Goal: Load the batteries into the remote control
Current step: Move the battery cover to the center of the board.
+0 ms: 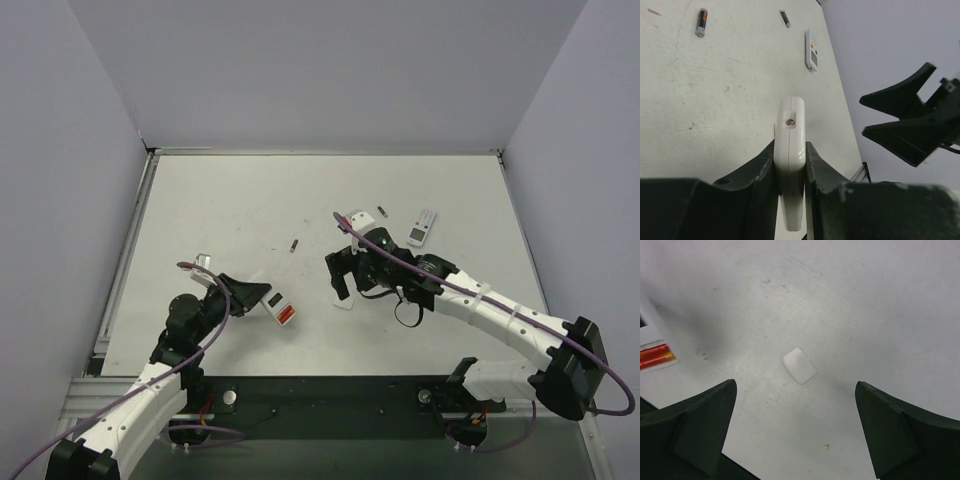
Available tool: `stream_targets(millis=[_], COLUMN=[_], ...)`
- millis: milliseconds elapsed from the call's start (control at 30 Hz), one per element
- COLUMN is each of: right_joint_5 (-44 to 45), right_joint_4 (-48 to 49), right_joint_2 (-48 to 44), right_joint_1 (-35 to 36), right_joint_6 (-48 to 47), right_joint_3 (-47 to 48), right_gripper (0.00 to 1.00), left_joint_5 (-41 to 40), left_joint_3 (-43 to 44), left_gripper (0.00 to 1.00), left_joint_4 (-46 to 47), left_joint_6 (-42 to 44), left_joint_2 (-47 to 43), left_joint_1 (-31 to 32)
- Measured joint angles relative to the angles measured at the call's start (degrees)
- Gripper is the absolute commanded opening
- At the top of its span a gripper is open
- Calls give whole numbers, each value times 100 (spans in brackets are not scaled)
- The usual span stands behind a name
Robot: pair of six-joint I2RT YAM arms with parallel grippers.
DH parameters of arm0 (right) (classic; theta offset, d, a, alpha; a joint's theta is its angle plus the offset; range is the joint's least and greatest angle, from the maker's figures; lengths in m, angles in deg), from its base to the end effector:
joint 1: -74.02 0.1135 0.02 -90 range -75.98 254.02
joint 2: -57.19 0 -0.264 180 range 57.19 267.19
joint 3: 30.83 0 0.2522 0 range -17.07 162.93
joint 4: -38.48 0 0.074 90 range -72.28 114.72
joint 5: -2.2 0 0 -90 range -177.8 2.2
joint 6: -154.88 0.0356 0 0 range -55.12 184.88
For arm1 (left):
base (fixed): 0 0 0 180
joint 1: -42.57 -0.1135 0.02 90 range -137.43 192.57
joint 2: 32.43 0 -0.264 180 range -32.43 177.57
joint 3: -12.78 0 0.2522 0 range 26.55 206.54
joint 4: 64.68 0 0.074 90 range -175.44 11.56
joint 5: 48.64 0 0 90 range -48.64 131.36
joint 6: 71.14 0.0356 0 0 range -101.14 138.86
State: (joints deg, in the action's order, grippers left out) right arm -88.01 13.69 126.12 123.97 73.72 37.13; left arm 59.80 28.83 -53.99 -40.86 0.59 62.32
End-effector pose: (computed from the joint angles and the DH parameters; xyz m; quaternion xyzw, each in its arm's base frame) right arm 0.1775 0.2113 0.3079 -0.2983 0.7927 0.2623 0.4625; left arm 0.1345 -0.0603 0.1720 -0.1508 0.7274 -0.5128 0.4303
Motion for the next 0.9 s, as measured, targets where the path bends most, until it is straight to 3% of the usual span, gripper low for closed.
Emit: stream_targets(millis=[200, 400, 600, 900], right_joint_5=[868, 1998, 2721, 3248], right_joint_4=[-516, -702, -763, -822], right_joint_2=[678, 1510, 2503, 3165], right_joint_1=[-103, 590, 866, 866], right_joint_6=[1823, 2885, 3198, 3171], right_joint_3=[-251, -94, 498, 1010], right_gripper=[100, 100, 100, 100], left_joint_5=[-306, -518, -636, -667], left_joint_3=[0, 0, 0, 0], left_gripper=[0, 0, 0, 0], left_joint_4=[-389, -852, -1189, -1449], left_joint_6=[396, 599, 649, 651], left_joint_2=[-463, -669, -780, -874], left_joint_1=[-4, -4, 2, 7])
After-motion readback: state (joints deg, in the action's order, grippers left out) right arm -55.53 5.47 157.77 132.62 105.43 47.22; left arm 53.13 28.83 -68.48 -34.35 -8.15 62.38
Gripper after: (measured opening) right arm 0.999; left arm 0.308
